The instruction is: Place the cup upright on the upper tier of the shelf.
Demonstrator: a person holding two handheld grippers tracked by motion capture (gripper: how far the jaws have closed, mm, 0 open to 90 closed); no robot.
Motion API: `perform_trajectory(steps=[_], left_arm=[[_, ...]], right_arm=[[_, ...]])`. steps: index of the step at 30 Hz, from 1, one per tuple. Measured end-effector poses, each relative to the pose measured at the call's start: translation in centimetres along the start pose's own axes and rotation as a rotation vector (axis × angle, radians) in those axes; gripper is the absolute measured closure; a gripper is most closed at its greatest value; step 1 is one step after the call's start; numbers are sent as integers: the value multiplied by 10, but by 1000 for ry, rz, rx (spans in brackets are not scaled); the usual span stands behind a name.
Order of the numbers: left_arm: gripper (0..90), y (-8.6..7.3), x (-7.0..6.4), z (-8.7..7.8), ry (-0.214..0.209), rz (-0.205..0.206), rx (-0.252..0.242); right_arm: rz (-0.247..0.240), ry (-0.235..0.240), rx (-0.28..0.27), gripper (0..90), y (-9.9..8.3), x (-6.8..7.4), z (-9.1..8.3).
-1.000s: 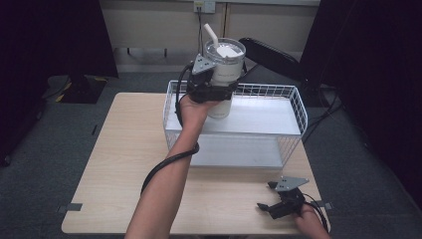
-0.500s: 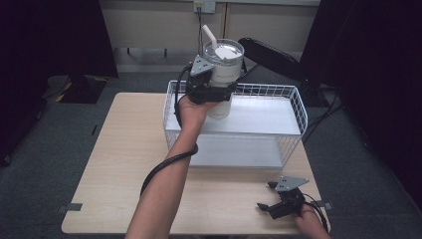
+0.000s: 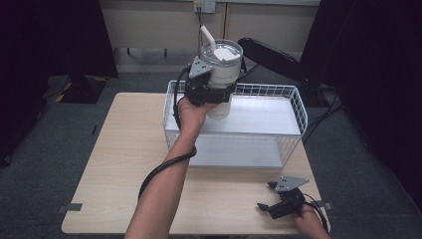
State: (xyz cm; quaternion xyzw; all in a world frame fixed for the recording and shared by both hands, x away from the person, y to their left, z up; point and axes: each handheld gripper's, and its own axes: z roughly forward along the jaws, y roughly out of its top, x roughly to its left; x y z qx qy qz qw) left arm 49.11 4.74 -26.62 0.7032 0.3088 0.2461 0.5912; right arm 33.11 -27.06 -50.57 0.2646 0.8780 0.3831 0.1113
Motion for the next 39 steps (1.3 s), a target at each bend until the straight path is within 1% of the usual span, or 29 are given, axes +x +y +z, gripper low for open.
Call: perform_trajectory(steps=[16, 18, 21, 24, 28, 30, 33, 34, 39], left_arm=[[89, -2, -1, -1, 7, -6, -2], [88, -3, -1, -1, 9, -14, -6], [81, -5, -1, -1, 7, -32, -1], [80, -6, -2, -2, 13, -32, 5], [79, -7, -1, -4, 10, -32, 11], [76, -7, -1, -4, 13, -46, 15], [74, -8, -1, -5, 12, -51, 20], [73, -9, -1, -5, 12, -58, 18], [74, -9, -1, -7, 16, -53, 33]], right_arm=[[0, 0, 0, 106, 0, 0, 0], [1, -1, 0, 106, 0, 0, 0], [1, -1, 0, 107, 0, 0, 0], [1, -1, 0, 106, 0, 0, 0], [1, 0, 0, 107, 0, 0, 0], [1, -1, 0, 106, 0, 0, 0], [1, 0, 0, 106, 0, 0, 0], [1, 0, 0, 106, 0, 0, 0], [1, -1, 0, 107, 0, 0, 0]])
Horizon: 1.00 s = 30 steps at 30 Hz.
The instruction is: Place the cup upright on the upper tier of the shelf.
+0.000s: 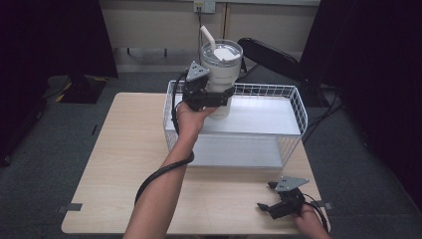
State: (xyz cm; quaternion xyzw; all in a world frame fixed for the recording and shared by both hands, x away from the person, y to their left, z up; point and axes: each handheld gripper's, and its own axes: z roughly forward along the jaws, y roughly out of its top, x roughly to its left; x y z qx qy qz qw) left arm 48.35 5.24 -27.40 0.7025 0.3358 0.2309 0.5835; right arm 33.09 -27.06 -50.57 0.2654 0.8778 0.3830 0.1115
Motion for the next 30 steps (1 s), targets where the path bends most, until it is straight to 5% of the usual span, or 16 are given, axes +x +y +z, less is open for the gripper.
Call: perform_trajectory(steps=[17, 30], left_arm=[[98, -4, 0, -13, -4, 16, 34], [154, -7, 2, -38, -39, 30, 43]], right_arm=[[0, 0, 0, 107, 0, 0, 0], [0, -1, -1, 106, 0, 0, 0]])
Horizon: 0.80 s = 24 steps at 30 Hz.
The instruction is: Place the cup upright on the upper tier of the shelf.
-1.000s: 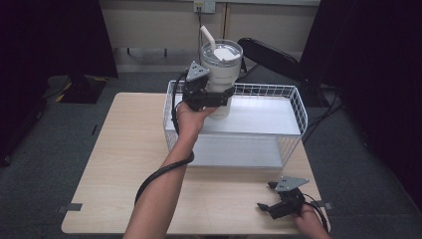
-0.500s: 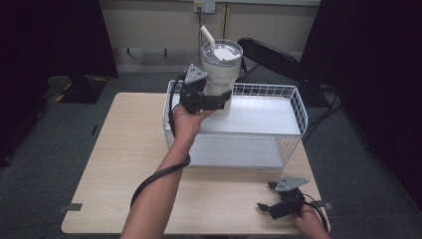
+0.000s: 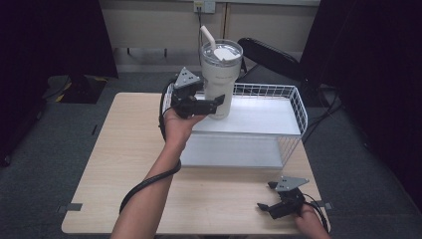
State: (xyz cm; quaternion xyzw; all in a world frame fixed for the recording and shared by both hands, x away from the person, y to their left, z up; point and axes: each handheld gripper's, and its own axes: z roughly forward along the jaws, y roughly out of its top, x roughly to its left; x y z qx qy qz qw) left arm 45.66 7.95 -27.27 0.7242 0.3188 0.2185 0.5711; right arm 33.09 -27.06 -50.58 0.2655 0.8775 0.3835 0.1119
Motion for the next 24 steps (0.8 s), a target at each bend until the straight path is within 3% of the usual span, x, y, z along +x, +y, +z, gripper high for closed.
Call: perform_trajectory(steps=[24], left_arm=[[157, -17, -15, -29, -65, 53, 52]], right_arm=[[0, 0, 0, 106, 0, 0, 0]])
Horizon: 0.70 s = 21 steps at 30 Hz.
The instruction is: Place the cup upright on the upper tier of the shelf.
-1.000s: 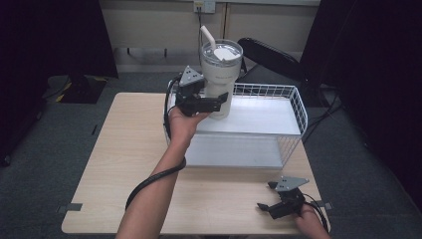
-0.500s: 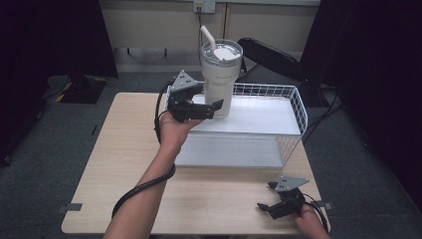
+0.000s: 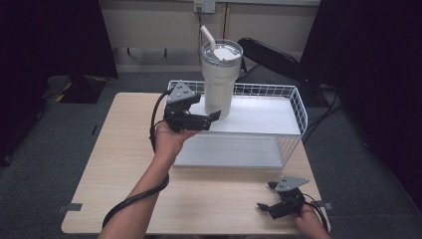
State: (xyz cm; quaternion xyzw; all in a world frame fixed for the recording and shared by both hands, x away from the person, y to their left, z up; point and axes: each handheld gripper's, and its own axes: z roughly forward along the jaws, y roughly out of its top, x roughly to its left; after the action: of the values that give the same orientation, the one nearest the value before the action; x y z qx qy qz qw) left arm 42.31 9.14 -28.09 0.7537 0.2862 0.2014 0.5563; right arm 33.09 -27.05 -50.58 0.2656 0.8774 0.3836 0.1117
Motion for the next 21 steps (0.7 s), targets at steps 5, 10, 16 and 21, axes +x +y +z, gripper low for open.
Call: perform_trajectory(steps=[5, 10, 16, 21], left_arm=[[157, -5, -2, -5, -17, 9, 12], [157, -13, -5, -9, -36, 34, 27], [157, -21, -12, -14, -75, 44, 23], [158, -29, -21, -17, -120, 63, 25]], right_arm=[[0, 0, 0, 106, 0, 0, 0], [-1, 0, -1, 106, 0, 0, 0], [-1, 0, -1, 106, 0, 0, 0], [2, 1, 1, 106, 0, 0, 0]])
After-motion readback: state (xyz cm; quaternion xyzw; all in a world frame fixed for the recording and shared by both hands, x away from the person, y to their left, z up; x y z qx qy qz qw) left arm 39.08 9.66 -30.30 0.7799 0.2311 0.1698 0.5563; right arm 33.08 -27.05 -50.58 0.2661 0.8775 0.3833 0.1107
